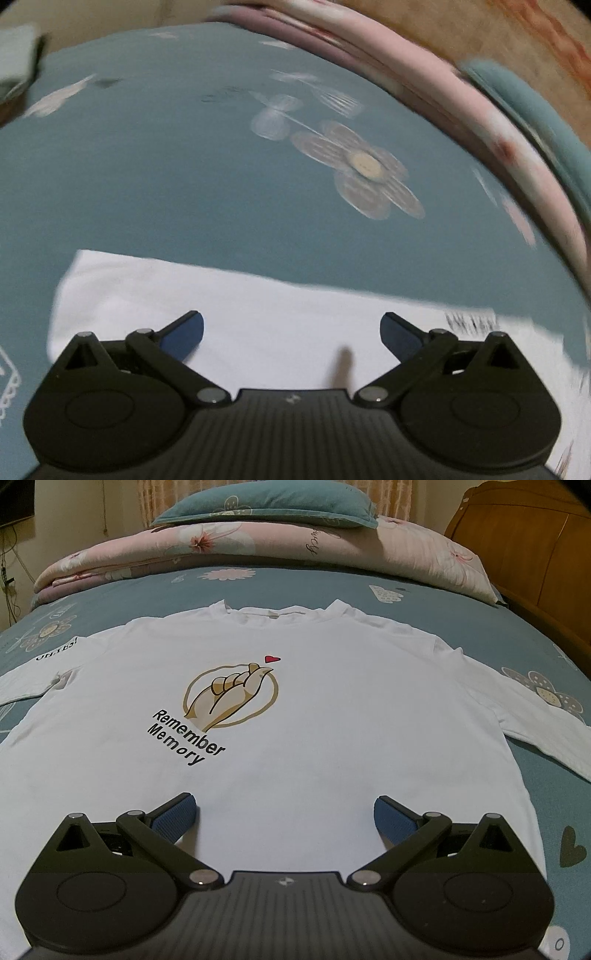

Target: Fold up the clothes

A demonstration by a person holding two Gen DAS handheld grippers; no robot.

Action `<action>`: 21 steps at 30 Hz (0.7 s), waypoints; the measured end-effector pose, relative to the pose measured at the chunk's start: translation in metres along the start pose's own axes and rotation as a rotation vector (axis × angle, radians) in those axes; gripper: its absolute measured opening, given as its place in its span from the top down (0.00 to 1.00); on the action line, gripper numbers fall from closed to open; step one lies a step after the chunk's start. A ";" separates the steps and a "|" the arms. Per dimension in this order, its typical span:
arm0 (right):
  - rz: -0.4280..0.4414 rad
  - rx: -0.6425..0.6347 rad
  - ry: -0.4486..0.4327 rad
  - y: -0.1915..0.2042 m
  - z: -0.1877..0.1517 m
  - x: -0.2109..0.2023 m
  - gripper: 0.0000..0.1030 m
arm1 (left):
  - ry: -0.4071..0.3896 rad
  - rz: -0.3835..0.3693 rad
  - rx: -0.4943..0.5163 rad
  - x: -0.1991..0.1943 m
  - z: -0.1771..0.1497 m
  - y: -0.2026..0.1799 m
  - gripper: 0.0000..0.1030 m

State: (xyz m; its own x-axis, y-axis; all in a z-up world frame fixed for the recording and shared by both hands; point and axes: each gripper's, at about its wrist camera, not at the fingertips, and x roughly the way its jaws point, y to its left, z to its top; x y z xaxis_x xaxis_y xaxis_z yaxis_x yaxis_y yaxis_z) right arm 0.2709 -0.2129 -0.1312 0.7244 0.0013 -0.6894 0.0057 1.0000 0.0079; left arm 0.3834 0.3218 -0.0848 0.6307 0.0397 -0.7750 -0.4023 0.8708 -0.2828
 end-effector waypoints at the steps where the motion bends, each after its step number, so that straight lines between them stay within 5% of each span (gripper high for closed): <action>1: 0.000 0.000 0.000 0.000 0.000 0.000 0.00 | 0.012 0.013 0.048 0.002 -0.004 -0.011 0.02; 8: 0.001 -0.002 0.001 0.000 0.000 0.000 0.00 | 0.042 0.172 0.193 0.026 -0.024 -0.040 0.00; 13: 0.001 -0.004 0.002 0.000 0.000 -0.001 0.00 | 0.048 0.149 0.195 0.024 -0.024 -0.031 0.00; 17: 0.001 -0.003 0.005 0.000 0.000 -0.001 0.00 | 0.086 0.205 0.198 0.019 -0.025 -0.042 0.01; 21: 0.002 -0.002 0.010 0.000 0.001 -0.001 0.00 | 0.057 0.136 0.295 0.006 -0.029 -0.084 0.01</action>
State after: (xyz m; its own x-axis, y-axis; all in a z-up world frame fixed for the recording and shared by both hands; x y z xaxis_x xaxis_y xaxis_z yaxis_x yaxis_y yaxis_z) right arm 0.2709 -0.2133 -0.1295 0.7172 0.0029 -0.6968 0.0032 1.0000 0.0075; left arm 0.4018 0.2345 -0.0822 0.5425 0.1451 -0.8274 -0.2651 0.9642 -0.0047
